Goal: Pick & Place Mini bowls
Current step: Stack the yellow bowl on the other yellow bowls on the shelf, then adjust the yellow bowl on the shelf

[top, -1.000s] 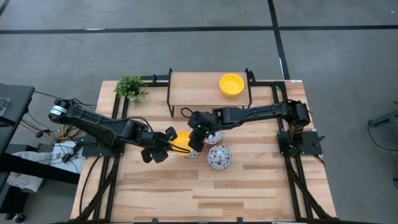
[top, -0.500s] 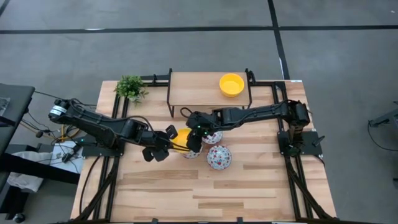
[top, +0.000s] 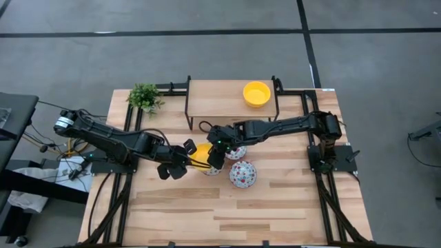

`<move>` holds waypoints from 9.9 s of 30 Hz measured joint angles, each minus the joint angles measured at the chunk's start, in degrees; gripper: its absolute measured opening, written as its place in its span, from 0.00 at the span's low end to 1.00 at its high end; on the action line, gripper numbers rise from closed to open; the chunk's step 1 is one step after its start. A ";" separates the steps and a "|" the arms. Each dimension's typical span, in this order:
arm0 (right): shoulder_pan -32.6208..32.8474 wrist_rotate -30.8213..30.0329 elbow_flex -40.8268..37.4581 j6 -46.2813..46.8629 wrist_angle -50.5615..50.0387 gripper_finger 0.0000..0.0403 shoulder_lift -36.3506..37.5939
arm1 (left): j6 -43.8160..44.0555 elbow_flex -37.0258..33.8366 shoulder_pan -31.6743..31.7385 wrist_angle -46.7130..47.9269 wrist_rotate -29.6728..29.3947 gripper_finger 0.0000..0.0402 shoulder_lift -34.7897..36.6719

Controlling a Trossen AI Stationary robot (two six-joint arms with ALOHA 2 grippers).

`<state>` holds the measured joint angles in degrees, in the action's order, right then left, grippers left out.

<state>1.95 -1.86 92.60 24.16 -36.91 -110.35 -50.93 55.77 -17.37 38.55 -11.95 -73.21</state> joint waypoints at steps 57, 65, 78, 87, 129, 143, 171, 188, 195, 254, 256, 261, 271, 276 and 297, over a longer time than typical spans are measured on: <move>-1.00 5.77 8.82 -3.33 -14.47 0.00 0.10 | 24.44 -0.09 0.15 -1.62 -4.54 0.41 10.78; -2.84 4.61 16.03 -6.63 -24.98 0.00 1.04 | 32.23 -0.09 0.24 -1.30 -4.47 0.41 17.11; -5.99 -8.08 15.41 -6.30 -30.41 0.00 18.29 | 39.44 -0.07 4.43 -3.17 -4.34 0.41 24.20; -12.51 -11.66 14.70 -9.34 -33.30 0.00 27.86 | 39.80 -0.06 7.60 -13.62 -4.34 0.41 23.91; -54.46 19.89 14.67 -39.65 -36.00 0.00 7.84 | 49.95 -0.11 18.99 -22.22 0.07 0.41 12.90; -53.30 19.73 14.67 -39.66 -36.09 0.04 8.15 | 49.73 -0.11 18.99 -22.15 0.05 0.41 12.92; -52.63 16.26 14.67 -41.83 -37.23 0.25 8.14 | 49.89 -2.55 18.99 -22.15 0.01 0.41 12.94; -51.58 12.87 21.12 -44.13 -45.10 0.28 8.47 | 49.74 -3.23 18.99 -22.76 0.03 0.41 12.94; -51.67 2.84 27.76 -37.25 -44.89 0.28 8.55 | 49.70 -3.23 18.99 -22.71 0.03 0.41 13.13; -49.85 -21.66 -19.15 -26.14 8.49 0.28 23.35 | 48.20 -3.17 21.66 -22.76 -0.46 0.41 14.80; -49.59 -21.66 -19.12 -26.14 9.61 0.28 23.88 | 48.20 -3.17 21.66 -22.76 -0.45 0.41 14.80; -49.57 -21.68 -19.06 -25.24 11.73 0.28 24.88 | 48.20 -3.17 21.66 -22.76 -0.45 0.41 14.78; -44.81 -26.10 -18.98 -20.98 20.15 0.28 22.57 | 48.23 -3.17 21.66 -22.76 -0.45 0.41 14.78; -43.20 -28.66 -18.97 -21.04 21.43 0.28 19.63 | 48.78 -3.17 21.64 -22.76 -0.34 0.41 14.75; -43.95 -29.66 -18.99 -21.09 23.70 0.28 17.25 | 48.66 -3.17 21.64 -22.77 -0.42 0.41 14.75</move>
<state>-42.00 -31.53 73.60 3.07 -13.21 -93.10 -2.26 52.60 4.27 15.78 -12.37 -58.46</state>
